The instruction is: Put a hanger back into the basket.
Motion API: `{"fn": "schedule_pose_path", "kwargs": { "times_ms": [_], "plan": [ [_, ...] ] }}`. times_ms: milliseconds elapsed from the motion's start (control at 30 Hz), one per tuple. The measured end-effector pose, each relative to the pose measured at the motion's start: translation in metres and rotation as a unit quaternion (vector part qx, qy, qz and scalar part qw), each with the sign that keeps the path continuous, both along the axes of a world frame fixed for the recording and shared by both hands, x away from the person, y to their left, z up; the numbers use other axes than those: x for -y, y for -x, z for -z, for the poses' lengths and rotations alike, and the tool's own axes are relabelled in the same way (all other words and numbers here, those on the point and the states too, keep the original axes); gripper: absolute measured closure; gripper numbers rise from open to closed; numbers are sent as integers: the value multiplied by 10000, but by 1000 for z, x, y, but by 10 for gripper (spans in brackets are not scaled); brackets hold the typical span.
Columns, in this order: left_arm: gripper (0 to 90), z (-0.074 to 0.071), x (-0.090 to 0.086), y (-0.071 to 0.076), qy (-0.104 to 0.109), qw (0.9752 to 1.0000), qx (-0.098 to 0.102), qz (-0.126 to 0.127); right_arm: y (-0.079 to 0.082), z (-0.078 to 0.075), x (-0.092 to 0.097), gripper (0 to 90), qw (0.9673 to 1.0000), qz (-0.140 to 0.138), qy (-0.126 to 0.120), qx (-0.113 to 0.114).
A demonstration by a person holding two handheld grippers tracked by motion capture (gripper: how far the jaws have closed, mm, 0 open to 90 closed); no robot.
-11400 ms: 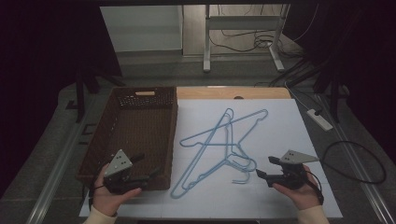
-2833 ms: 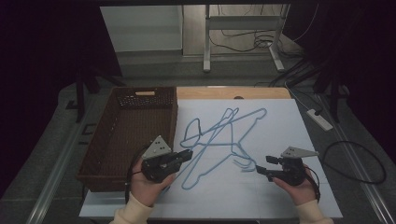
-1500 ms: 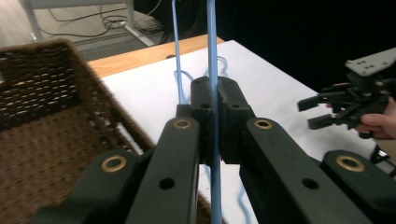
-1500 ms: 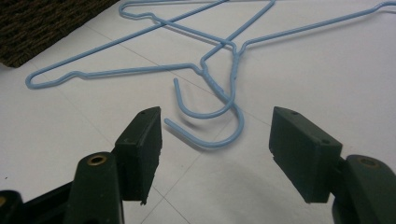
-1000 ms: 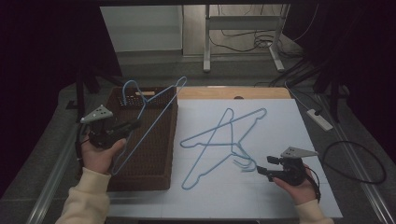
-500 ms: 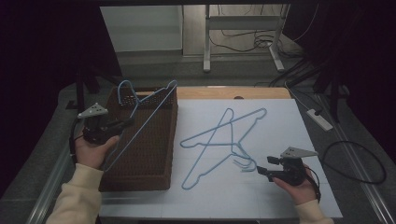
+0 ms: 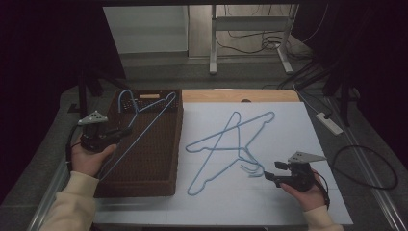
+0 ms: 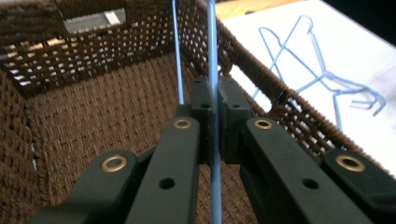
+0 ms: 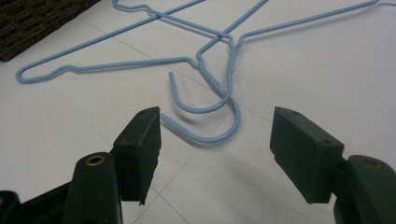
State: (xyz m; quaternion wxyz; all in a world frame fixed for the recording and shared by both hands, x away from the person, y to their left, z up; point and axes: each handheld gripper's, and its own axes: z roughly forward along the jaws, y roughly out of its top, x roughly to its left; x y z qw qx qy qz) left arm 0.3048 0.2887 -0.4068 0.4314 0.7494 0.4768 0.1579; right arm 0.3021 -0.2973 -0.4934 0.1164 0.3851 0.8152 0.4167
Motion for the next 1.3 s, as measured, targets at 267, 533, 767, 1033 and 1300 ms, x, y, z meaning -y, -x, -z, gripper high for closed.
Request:
{"fn": "schedule_pose_path", "kwargs": {
  "times_ms": [267,533,767,1033,1300],
  "plan": [
    [869,10,7,-11,-205,9993,-251,172,0,0,0,346,10000,2,5,-7],
    [869,18,8,-20,-396,9981,-449,161,0,1,0,346,10000,-1,-9,-11],
    [869,28,7,-27,-564,9964,-638,57,0,1,-1,345,10000,-24,7,-9],
    [867,38,5,-34,-942,9912,-888,-268,0,1,-1,346,10000,-29,24,-25],
    [866,47,7,-39,-1254,9846,-1158,-381,0,1,-2,345,10000,-51,37,-36]
  ]
}}
